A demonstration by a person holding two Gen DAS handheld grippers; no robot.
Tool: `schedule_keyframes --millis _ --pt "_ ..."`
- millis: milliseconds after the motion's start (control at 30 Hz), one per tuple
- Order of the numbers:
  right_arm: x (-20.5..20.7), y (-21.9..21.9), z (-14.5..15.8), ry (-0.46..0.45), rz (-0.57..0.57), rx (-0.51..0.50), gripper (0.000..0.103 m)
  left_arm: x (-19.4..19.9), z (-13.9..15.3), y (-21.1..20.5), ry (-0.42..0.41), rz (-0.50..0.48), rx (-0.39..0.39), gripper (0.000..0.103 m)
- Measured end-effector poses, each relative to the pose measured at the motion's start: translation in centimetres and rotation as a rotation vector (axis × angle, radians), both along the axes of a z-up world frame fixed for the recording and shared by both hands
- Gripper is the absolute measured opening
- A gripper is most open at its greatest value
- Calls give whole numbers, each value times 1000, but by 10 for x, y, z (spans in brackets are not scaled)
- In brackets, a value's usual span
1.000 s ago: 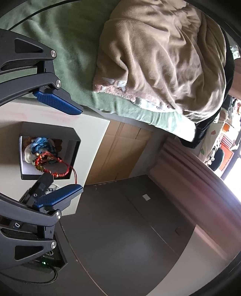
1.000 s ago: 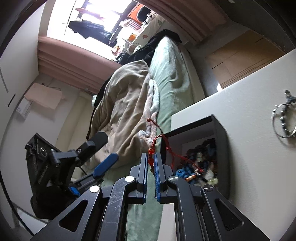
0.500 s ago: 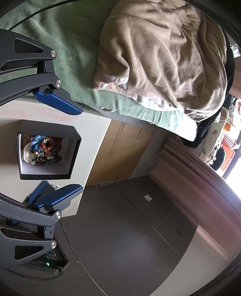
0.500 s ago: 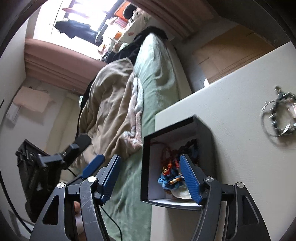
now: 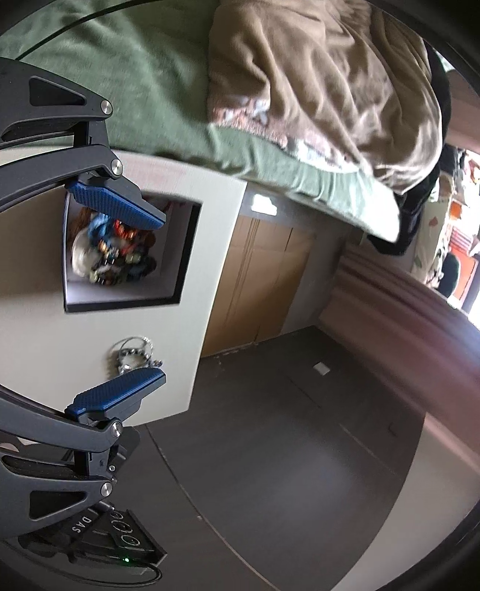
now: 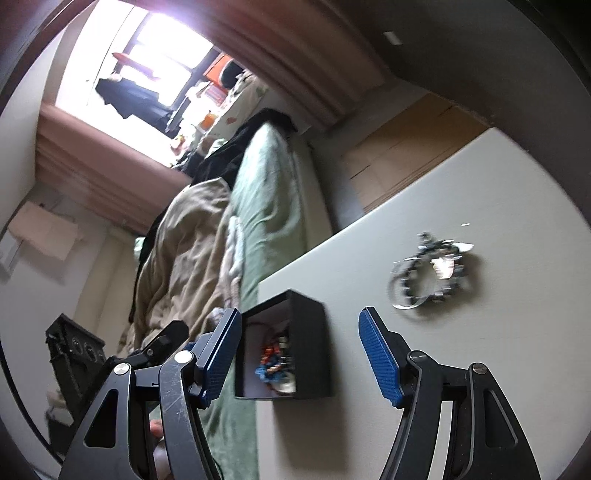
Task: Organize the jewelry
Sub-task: 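Move the left gripper to the silver hoop earring and close on it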
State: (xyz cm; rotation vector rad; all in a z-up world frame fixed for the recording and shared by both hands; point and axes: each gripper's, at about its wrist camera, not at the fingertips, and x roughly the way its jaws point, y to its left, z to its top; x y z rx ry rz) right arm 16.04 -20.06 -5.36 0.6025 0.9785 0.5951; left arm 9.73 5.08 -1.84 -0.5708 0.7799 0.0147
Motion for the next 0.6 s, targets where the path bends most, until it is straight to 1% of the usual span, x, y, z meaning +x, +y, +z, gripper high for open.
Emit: schedule_keyframes --millis 133,200,400,500,600 --pt "-1 -17 2 -1 -21 -20 66 2 -2 -19 3 -35 24 78" --pt "0 -24 2 5 -28 -30 67 2 -4 -32 7 -60 52 78" --pt "8 -48 -1 46 -74 -54 66 6 -7 -58 5 -102 108 78" --pt "12 -60 -4 76 -99 -64 66 20 -15 -73 72 -118 98 78" --pt "13 -69 -8 97 -102 -79 66 29 -20 -85 120 -126 88 78"
